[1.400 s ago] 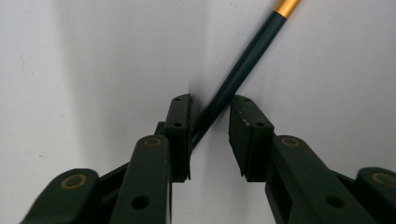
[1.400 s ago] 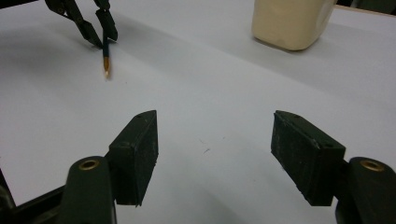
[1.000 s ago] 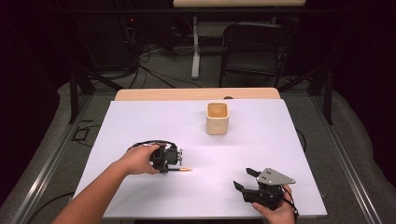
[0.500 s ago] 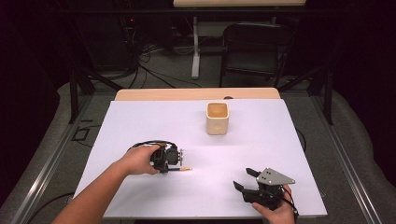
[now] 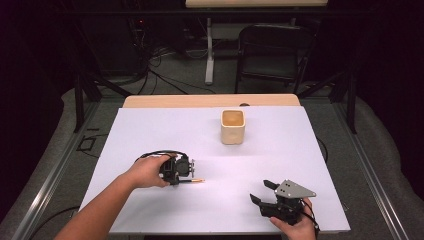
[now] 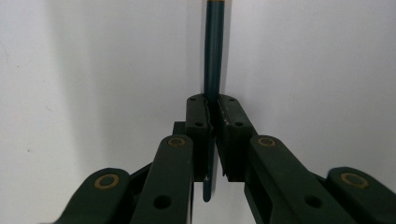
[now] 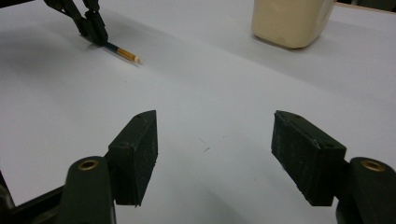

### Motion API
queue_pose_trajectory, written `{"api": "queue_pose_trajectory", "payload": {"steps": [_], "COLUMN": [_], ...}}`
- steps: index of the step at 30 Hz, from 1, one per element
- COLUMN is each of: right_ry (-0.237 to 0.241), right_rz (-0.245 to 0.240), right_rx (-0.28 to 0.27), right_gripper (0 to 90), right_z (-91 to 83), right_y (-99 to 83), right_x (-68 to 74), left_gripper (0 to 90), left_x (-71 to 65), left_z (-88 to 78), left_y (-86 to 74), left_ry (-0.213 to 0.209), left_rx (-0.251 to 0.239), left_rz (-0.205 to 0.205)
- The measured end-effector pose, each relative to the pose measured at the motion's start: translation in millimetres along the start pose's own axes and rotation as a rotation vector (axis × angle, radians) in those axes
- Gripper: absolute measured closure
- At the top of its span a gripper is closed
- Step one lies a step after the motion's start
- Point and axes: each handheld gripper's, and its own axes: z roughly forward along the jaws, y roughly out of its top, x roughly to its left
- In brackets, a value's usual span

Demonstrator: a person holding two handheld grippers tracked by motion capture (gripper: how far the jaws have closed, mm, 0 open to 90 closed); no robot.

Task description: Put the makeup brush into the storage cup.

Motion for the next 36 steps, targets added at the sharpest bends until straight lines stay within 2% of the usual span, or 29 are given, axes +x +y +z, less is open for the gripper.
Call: {"api": "queue_pose_trajectory", "payload": {"steps": [9,10,17,23,24,36], "right_ry": [-0.001,-0.001,-0.001,-0.002,-0.002,-0.003], "right_rz": [-0.001,-0.001,-0.001,0.000,-0.001,0.000], "right_rx": [0.000,0.001,0.001,0.001,0.001,-0.001], "right_gripper": [31.4,31.4,31.4,31.4,31.4,31.4], "right_z": [0.0,0.0,-0.1,0.1,0.0,-0.4], "right_y": [0.0,0.0,0.1,0.0,0.0,-0.1], "right_x": [0.1,0.1,0.2,0.1,0.1,-0.1], "left_gripper": [83.7,83.6,83.6,83.7,83.6,83.6], "left_x": [-2.4,-2.1,-5.1,-9.0,-9.4,-10.7], "left_z": [-10.8,-12.1,-18.5,-21.8,-22.9,-32.5], "left_y": [-4.1,-4.5,-6.3,-3.3,-2.4,-3.5], "left_ry": [0.015,-0.003,0.018,0.015,0.017,0.023], "left_rx": [-0.053,-0.056,-0.090,-0.107,-0.098,-0.150], "left_rz": [-0.024,-0.027,-0.040,-0.043,-0.041,-0.072]}}
